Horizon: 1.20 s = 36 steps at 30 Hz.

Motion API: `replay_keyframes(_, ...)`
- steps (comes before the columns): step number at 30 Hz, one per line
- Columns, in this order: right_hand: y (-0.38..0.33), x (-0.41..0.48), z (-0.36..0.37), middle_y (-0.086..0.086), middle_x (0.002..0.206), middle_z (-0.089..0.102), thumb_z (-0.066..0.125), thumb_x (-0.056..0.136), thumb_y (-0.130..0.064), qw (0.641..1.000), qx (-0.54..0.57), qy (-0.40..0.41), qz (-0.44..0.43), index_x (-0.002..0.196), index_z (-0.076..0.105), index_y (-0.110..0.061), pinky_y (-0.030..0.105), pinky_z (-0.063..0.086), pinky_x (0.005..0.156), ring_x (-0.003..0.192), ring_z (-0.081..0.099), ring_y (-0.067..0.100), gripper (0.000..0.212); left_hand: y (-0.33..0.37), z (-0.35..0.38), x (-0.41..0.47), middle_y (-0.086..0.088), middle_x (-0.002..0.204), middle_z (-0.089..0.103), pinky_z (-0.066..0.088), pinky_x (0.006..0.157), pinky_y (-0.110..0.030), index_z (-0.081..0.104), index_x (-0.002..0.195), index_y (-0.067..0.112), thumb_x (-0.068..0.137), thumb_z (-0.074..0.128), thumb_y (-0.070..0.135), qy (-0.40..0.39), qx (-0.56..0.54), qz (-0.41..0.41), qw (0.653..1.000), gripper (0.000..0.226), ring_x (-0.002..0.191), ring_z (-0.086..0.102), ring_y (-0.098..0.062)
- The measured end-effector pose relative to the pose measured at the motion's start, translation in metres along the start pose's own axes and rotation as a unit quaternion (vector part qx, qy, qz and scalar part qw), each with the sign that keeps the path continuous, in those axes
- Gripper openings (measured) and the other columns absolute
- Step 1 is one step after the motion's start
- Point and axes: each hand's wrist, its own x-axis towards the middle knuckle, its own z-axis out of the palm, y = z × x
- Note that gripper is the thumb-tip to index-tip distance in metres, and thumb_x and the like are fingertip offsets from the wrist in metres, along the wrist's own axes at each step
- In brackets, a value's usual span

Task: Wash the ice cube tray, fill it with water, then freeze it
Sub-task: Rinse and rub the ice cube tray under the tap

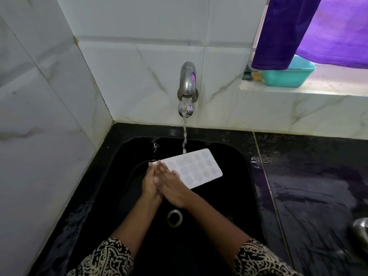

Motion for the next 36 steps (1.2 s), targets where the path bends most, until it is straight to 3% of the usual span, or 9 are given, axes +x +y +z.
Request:
replay_keyframes(3, 0.026, -0.006, -0.012, 0.001, 0.16, 0.001, 0.029, 0.1, -0.045, 0.986, -0.159, 0.02, -0.05, 0.151, 0.006, -0.014, 0.04, 0.0, 0.115, 0.146, -0.003, 0.012, 0.065, 0.002, 0.0, -0.002, -0.016, 0.11, 0.061, 0.042, 0.098, -0.045, 0.056, 0.119, 0.006, 0.103, 0.026, 0.05, -0.008, 0.007, 0.018, 1.0, 0.056, 0.1, 0.058, -0.033)
replay_keyframes(5, 0.053, -0.008, -0.03, 0.004, 0.16, 0.005, 0.03, 0.099, -0.046, 0.982, -0.173, 0.068, 0.028, 0.151, 0.006, -0.013, 0.045, 0.005, 0.115, 0.146, 0.003, 0.016, 0.066, -0.001, -0.01, -0.003, -0.024, 0.125, 0.058, 0.038, 0.106, -0.052, 0.05, 0.133, 0.0, 0.103, 0.024, 0.052, -0.01, 0.02, 0.033, 0.999, 0.065, 0.116, 0.054, -0.041)
replay_keyframes(10, 0.084, -0.014, -0.04, 0.003, 0.16, -0.008, 0.022, 0.1, -0.05, 0.965, -0.12, 0.077, 0.221, 0.151, -0.003, -0.013, 0.042, -0.005, 0.116, 0.146, -0.006, 0.014, 0.068, -0.008, -0.03, -0.005, -0.021, 0.127, 0.062, 0.049, 0.091, -0.053, 0.054, 0.134, 0.006, 0.1, 0.035, 0.054, 0.068, 0.033, 0.032, 0.997, 0.062, 0.114, 0.059, -0.041)
replay_keyframes(13, 0.039, -0.009, 0.006, 0.013, 0.159, 0.008, 0.03, 0.097, -0.049, 0.979, -0.11, 0.115, 0.129, 0.15, 0.011, -0.006, 0.04, 0.009, 0.117, 0.145, 0.012, 0.027, 0.071, -0.016, -0.023, -0.003, -0.025, 0.134, 0.056, 0.042, 0.104, -0.052, 0.05, 0.136, 0.0, 0.102, 0.035, 0.049, 0.065, 0.033, 0.037, 0.997, 0.062, 0.12, 0.055, -0.041)
replay_keyframes(18, 0.017, -0.013, 0.02, -0.001, 0.16, 0.001, 0.027, 0.102, -0.039, 0.994, -0.098, 0.01, -0.044, 0.152, 0.009, -0.018, 0.037, -0.008, 0.117, 0.145, -0.006, 0.009, 0.057, -0.009, -0.023, 0.0, -0.012, 0.106, 0.062, 0.046, 0.095, -0.042, 0.058, 0.108, 0.008, 0.102, 0.033, 0.051, 0.036, 0.02, 0.015, 0.999, 0.05, 0.089, 0.066, -0.028)
replay_keyframes(20, 0.029, -0.009, 0.005, -0.005, 0.16, 0.001, 0.03, 0.101, -0.04, 0.984, -0.15, -0.004, -0.091, 0.151, 0.007, -0.021, 0.035, -0.005, 0.113, 0.146, -0.003, 0.009, 0.059, -0.004, -0.027, -0.001, -0.012, 0.119, 0.059, 0.047, 0.092, -0.042, 0.057, 0.115, 0.009, 0.101, 0.034, 0.051, 0.052, 0.035, 0.014, 0.998, 0.05, 0.093, 0.064, -0.028)
replay_keyframes(28, 0.088, 0.002, -0.036, -0.001, 0.16, -0.008, 0.023, 0.099, -0.051, 0.966, -0.131, 0.065, 0.215, 0.152, -0.001, -0.018, 0.041, -0.003, 0.116, 0.146, -0.005, 0.015, 0.067, 0.002, -0.055, -0.012, -0.019, 0.127, 0.061, 0.048, 0.085, -0.049, 0.05, 0.138, 0.01, 0.101, 0.032, 0.054, 0.067, 0.021, 0.043, 0.997, 0.06, 0.115, 0.058, -0.039)
replay_keyframes(32, 0.023, 0.008, 0.013, 0.013, 0.159, 0.006, 0.031, 0.097, -0.047, 0.986, -0.147, 0.06, 0.051, 0.15, 0.008, -0.006, 0.045, 0.006, 0.117, 0.146, 0.002, 0.023, 0.071, -0.001, -0.042, -0.01, -0.014, 0.097, 0.07, 0.051, 0.075, -0.037, 0.056, 0.118, 0.005, 0.103, 0.029, 0.049, 0.054, 0.021, 0.065, 0.996, 0.054, 0.082, 0.067, -0.029)
replay_keyframes(36, 0.004, 0.0, 0.032, -0.004, 0.16, 0.0, 0.025, 0.101, -0.036, 0.987, -0.15, 0.018, -0.053, 0.152, 0.009, -0.019, 0.041, -0.008, 0.115, 0.145, -0.006, 0.008, 0.055, -0.004, -0.037, -0.003, -0.004, 0.085, 0.074, 0.056, 0.073, -0.033, 0.063, 0.098, 0.012, 0.104, 0.031, 0.045, 0.028, 0.011, 0.074, 0.997, 0.046, 0.071, 0.073, -0.016)
